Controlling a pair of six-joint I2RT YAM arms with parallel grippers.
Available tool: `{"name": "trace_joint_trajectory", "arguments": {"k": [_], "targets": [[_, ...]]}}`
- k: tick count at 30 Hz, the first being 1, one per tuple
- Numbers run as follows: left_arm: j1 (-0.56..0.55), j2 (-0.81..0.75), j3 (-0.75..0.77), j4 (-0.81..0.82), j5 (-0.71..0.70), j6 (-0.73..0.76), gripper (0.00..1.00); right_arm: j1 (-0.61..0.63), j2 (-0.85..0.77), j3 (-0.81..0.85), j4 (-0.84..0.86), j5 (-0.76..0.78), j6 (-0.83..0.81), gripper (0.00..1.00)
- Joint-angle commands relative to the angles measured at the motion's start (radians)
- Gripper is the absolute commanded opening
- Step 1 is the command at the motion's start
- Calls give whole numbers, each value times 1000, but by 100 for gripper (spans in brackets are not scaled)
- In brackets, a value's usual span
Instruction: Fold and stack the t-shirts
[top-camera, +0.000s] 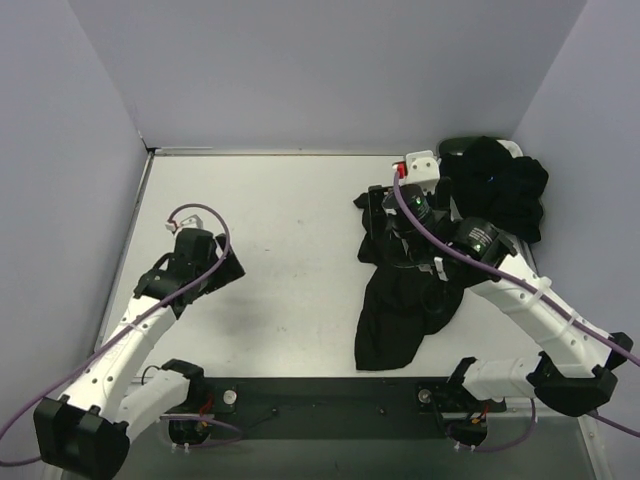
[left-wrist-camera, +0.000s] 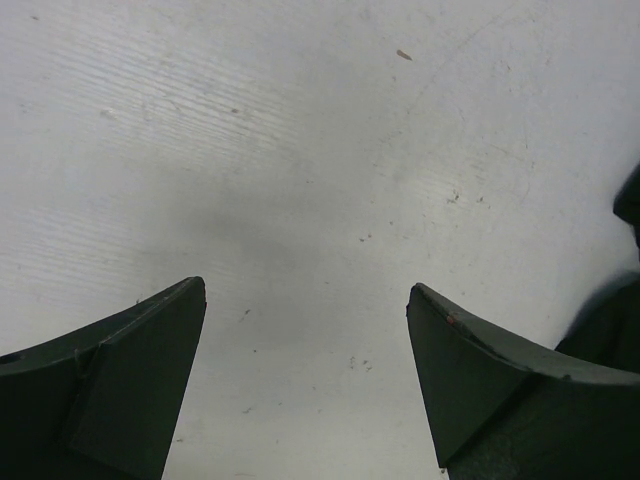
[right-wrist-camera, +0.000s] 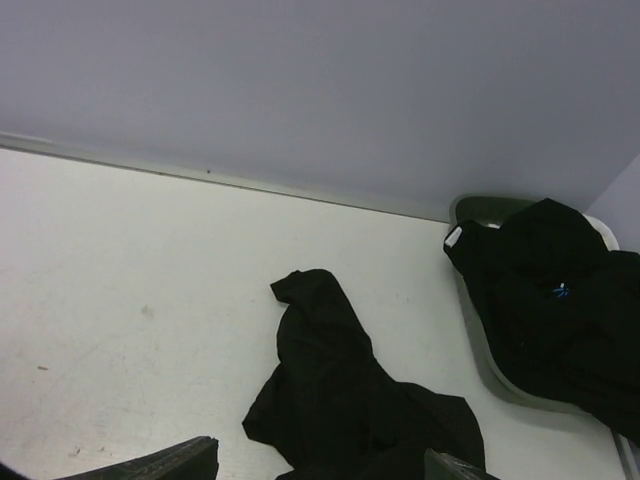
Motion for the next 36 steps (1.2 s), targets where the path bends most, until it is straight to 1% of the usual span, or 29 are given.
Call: {"name": "trace_joint_trajectory", "arguments": {"k": [1, 3, 4, 6, 7, 8, 9, 12, 13, 14, 16, 17, 18, 20, 21, 26, 33, 36], "targets": [[-118, 89, 52, 98, -43, -36, 91, -74, 91, 41, 47, -48, -33, 81], [-151, 132, 78, 115, -43, -36, 91, -130, 151, 19, 97, -142, -34, 80], [-171, 175, 89, 126, -49, -36, 91, -191, 174, 5, 141, -232, -28, 80], [-214, 218, 124, 132, -65, -36, 91, -257, 264, 10, 189, -316, -18, 79], [-223, 252, 135, 140, -67, -36, 91, -283, 300, 27, 209, -353, -16, 78], [-237, 269, 144, 144, -70, -36, 91, -329, 378, 43, 223, -389, -16, 78], [-240, 283, 156, 144, -75, -38, 91, -348, 419, 66, 230, -415, -21, 77], [-243, 301, 158, 151, -73, -44, 91, -403, 606, 206, 227, -481, -37, 77], [-243, 294, 153, 157, -73, -44, 91, -411, 646, 246, 212, -487, -44, 77], [-243, 287, 147, 157, -76, -44, 91, -418, 720, 317, 207, -489, -57, 77], [-241, 272, 141, 149, -81, -42, 91, -446, 792, 388, 180, -496, -64, 76], [-241, 267, 138, 146, -84, -41, 91, -458, 867, 436, 161, -504, -65, 76], [-241, 263, 135, 144, -84, -41, 91, -474, 904, 520, 119, -513, -65, 76], [-241, 251, 123, 144, -84, -39, 91, -484, 997, 602, 82, -529, -67, 76], [-240, 246, 115, 144, -78, -41, 91, -487, 1019, 651, 65, -527, -73, 75], [-238, 244, 86, 166, -56, -44, 91, -514, 1141, 737, 42, -556, -61, 75], [-237, 249, 73, 183, -52, -45, 91, -534, 1208, 743, 32, -599, -36, 75], [-237, 257, 72, 189, -46, -47, 91, -537, 1233, 757, 28, -602, -36, 72]]}}
